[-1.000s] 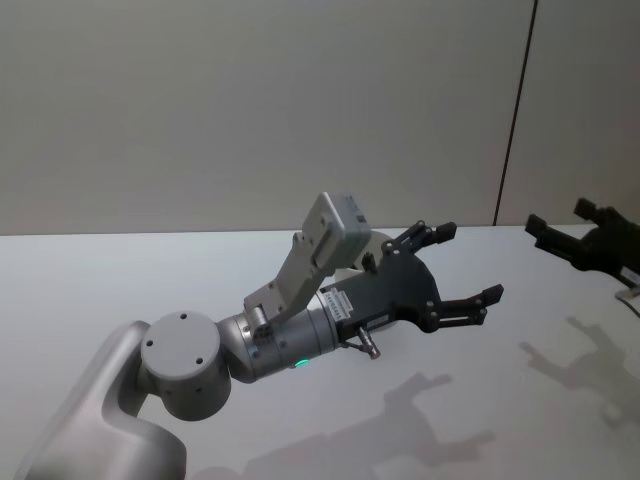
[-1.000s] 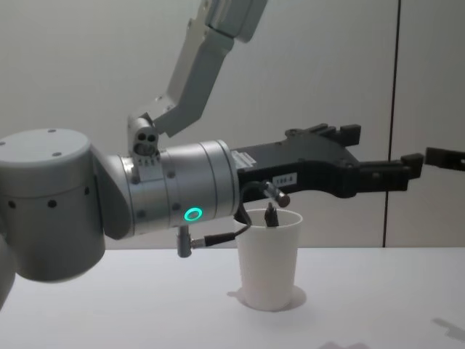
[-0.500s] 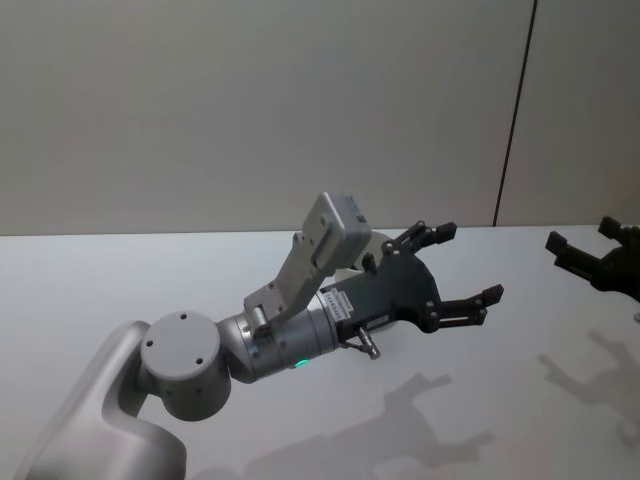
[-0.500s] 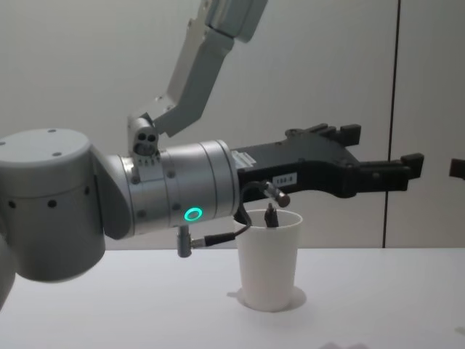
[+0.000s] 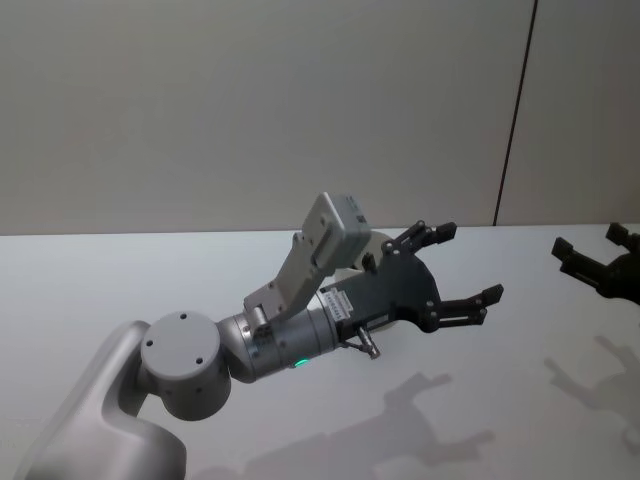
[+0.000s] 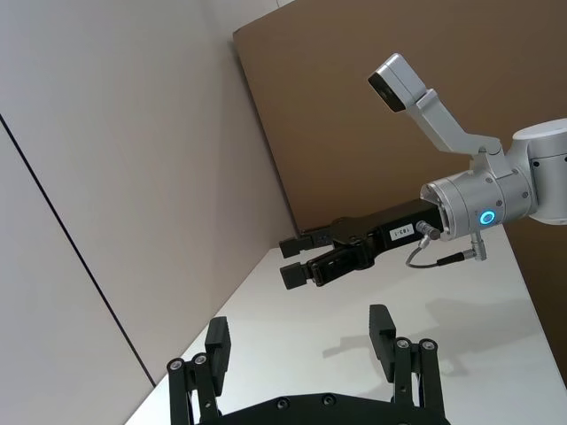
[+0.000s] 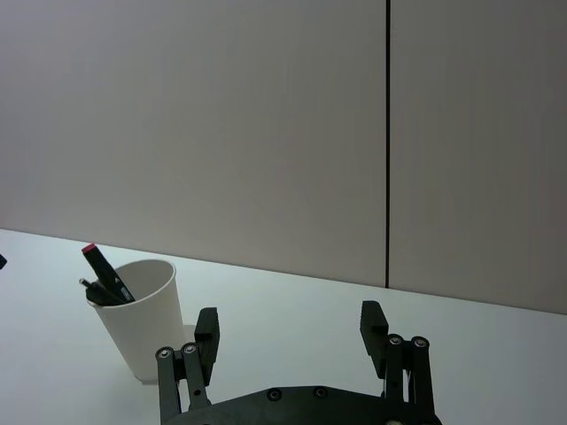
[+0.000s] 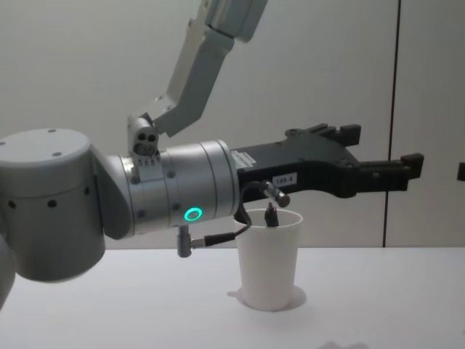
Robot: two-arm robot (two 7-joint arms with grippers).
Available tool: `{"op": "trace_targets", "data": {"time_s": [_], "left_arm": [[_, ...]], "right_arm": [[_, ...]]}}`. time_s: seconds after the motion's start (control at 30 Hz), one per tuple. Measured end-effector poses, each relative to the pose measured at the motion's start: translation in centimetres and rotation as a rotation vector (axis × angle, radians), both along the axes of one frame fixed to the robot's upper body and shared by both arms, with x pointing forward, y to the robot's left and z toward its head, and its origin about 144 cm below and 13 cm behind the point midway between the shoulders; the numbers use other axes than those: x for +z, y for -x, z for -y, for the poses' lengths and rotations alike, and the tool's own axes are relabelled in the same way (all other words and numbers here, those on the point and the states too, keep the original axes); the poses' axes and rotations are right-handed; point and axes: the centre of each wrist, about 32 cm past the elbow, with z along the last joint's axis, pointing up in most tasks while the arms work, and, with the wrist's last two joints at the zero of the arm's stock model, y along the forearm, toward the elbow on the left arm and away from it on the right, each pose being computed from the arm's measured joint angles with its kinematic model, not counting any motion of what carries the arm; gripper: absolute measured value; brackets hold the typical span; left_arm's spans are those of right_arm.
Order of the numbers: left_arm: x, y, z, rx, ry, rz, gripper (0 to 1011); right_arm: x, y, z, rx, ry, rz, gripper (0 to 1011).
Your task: Place the pen into the pen holder.
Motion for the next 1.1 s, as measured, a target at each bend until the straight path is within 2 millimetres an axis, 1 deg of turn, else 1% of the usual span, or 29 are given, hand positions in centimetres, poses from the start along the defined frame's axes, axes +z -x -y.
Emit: {"op": "trace_targets", "data": {"time_s": [0.83,0.93,1.1], "left_arm": [[0.0,0.0,0.0,0.003,0.0,0.0,1003],[-0.1,0.1,-0.1,0.01,0.0,-0.001,1003],[-0.2,0.4,-0.4,0.048,0.003,-0.002,1003]], "right_arm": [[-0.1,0.4,-0.1,-0.01,0.002,-0.001,1002],[-0.1,0.5,-0.3,-0.012,0.005,0.0,1002],[-0.5,1.1,-1.6,-0.02,0.022,0.007,1002]]}}
